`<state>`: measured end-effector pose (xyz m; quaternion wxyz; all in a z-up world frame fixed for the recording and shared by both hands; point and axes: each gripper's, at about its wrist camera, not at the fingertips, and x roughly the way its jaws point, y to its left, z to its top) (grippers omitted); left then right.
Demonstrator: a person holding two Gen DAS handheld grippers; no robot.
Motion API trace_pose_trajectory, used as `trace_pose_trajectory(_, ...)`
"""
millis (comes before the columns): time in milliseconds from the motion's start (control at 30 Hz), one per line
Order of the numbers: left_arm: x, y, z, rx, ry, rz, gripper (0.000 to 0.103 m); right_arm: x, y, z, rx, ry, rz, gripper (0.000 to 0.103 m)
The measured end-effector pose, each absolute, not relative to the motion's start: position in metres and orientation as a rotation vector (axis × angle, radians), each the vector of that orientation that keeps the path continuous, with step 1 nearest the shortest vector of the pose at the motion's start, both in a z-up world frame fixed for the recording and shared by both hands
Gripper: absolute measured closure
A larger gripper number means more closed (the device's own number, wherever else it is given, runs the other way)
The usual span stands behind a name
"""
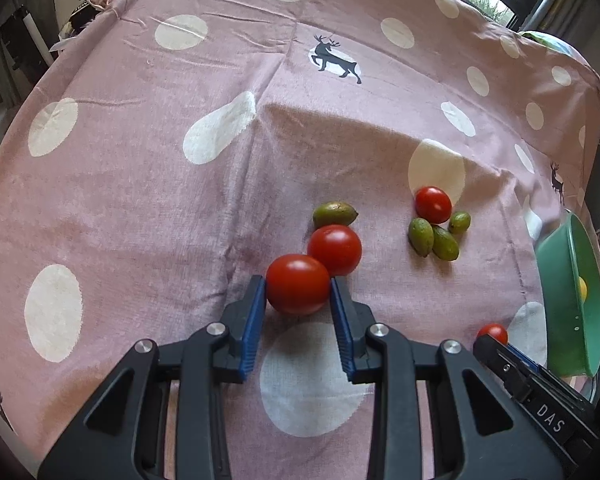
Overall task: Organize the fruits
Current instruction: 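Lift and carry the tomato in the right gripper over the green bowl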
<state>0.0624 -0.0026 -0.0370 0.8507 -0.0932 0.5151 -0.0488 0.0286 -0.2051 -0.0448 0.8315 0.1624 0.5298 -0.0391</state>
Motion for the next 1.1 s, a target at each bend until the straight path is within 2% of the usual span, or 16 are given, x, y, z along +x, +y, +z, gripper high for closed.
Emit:
trace_pose_trajectory(300, 0.051, -0.015, -0.016, -0.191, 1.019, -0.158, 0.071, 0.021, -0.212, -0.026, 0.384, 1.039, -0.064, 0.074)
trace_pose_trajectory(1100, -0.001, -0.106, 0.046, -0.11, 0.74, -0.49, 0.071, -0.027, -0.265, 0.037, 0.478, 0.662, -0.122, 0.074)
